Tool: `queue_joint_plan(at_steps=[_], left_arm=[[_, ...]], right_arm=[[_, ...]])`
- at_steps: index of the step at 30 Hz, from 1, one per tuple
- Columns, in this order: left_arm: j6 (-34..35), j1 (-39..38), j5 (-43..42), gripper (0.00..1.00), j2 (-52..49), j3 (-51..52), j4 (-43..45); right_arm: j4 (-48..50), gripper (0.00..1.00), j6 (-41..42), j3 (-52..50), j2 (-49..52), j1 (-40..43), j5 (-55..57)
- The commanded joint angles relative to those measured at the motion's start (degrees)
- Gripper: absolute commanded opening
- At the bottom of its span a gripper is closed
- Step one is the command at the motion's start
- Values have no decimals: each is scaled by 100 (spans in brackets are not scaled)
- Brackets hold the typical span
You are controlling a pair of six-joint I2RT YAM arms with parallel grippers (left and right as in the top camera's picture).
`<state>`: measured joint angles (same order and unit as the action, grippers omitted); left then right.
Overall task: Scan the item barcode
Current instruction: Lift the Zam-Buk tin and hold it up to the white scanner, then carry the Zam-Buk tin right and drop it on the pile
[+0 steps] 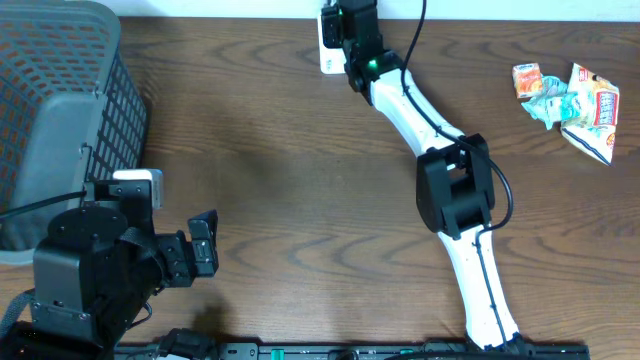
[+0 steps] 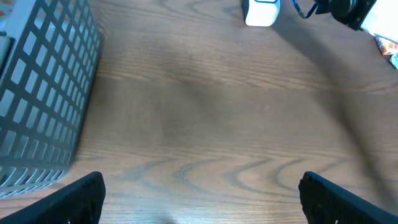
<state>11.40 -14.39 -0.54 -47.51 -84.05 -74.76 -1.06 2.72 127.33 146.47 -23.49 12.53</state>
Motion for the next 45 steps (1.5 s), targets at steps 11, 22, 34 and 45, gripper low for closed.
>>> queue_joint_plan(at_steps=[11,22,34,45], left_arm=[[28,20,11,98,4,-52,-7],[28,20,11,98,4,-52,-7],[28,20,11,98,4,-52,-7],[28,20,11,98,4,-52,-7]], right_arm=[[190,50,-83,79,87,-68,87],[-264,50,302,79,79,-50,87],[-1084,53,883,81,-918,461,452],[-4435,55,903,81,-1578,2127,577]])
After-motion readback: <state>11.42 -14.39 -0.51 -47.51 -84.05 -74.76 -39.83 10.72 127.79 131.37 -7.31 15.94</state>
